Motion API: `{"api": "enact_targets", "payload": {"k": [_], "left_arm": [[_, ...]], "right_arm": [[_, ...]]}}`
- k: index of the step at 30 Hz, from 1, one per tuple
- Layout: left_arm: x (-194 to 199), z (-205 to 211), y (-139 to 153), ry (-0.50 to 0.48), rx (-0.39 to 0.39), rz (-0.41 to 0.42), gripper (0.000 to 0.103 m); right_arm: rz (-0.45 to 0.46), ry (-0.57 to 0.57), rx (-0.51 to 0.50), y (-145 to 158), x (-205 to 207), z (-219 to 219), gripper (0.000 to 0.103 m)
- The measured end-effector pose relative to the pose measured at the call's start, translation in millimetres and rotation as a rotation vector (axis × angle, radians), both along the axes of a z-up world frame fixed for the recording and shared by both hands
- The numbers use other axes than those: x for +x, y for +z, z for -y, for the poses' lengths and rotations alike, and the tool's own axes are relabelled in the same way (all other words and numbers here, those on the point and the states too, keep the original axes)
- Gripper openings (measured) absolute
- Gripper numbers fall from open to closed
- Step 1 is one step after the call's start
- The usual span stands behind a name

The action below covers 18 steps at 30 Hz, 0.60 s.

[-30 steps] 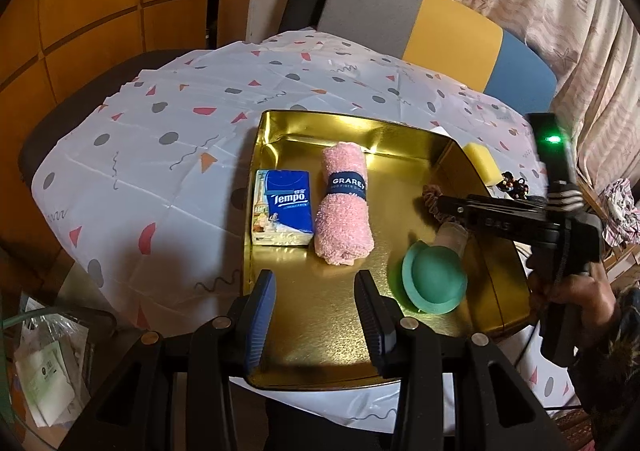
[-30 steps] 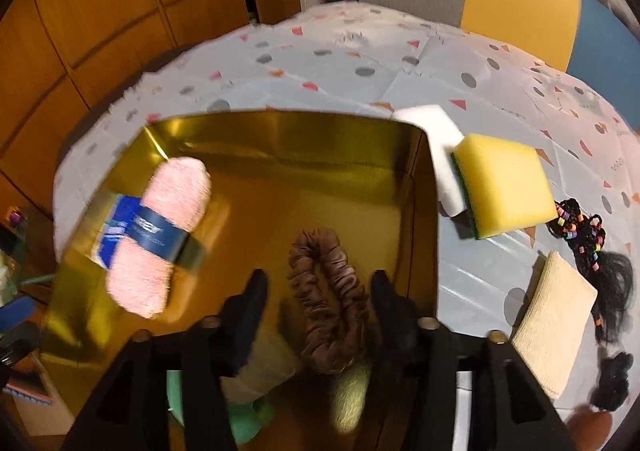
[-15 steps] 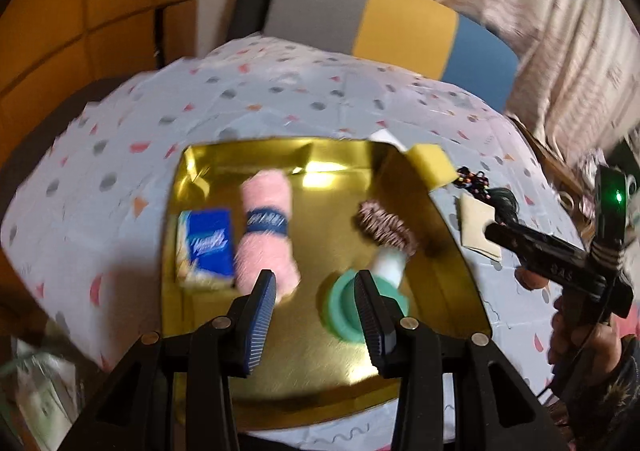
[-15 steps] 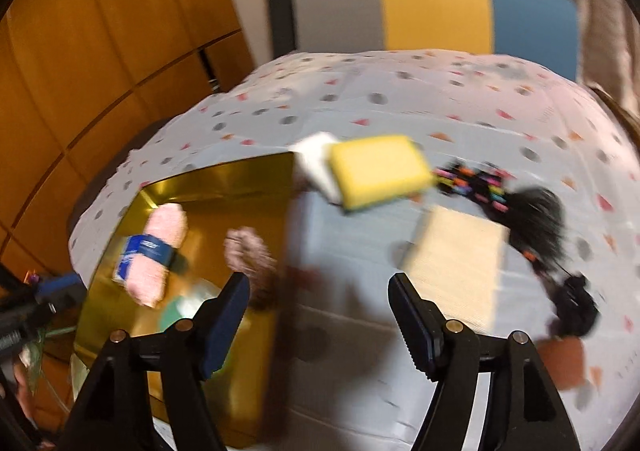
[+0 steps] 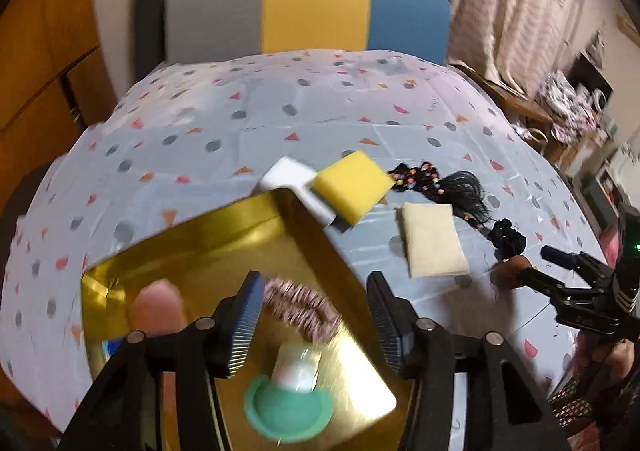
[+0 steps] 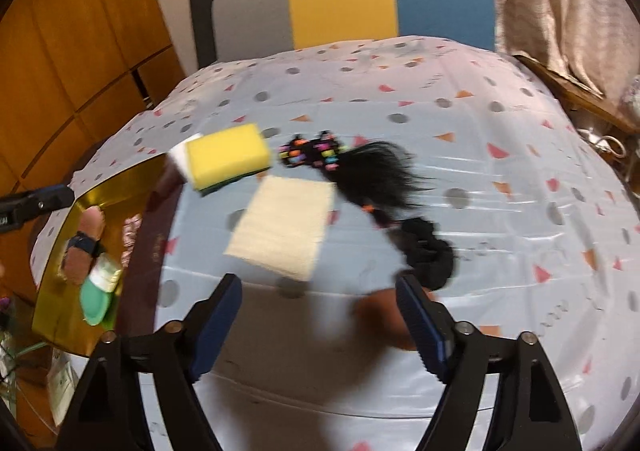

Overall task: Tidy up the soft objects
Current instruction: 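Reach the left gripper to the yellow sponge while the right gripper moves to the brown egg sponge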

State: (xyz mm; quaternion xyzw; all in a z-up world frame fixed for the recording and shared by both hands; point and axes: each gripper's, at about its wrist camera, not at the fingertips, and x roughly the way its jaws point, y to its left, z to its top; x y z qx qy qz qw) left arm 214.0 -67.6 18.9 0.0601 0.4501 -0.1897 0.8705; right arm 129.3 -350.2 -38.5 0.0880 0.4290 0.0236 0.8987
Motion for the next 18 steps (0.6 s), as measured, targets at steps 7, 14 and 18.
{"api": "enact_targets", "payload": {"k": [7, 14, 18], "left_arm": [[13.4, 37.6, -4.3, -0.064, 0.065, 0.023, 0.067], [17.9, 53.1, -11.9, -0.134, 0.099, 0.009, 0.075], [29.5, 63.8, -23.2, -0.173, 0.162, -0.009, 0.083]], "right_arm": [[0.014, -0.076, 0.039, -6.4, 0.7, 43.2, 0.081], [-0.011, -0.136, 0.131, -19.5, 1.1, 67.2, 0.081], [-0.037, -0.152, 0.161, -24.5, 2.9, 71.9, 0.086]]}}
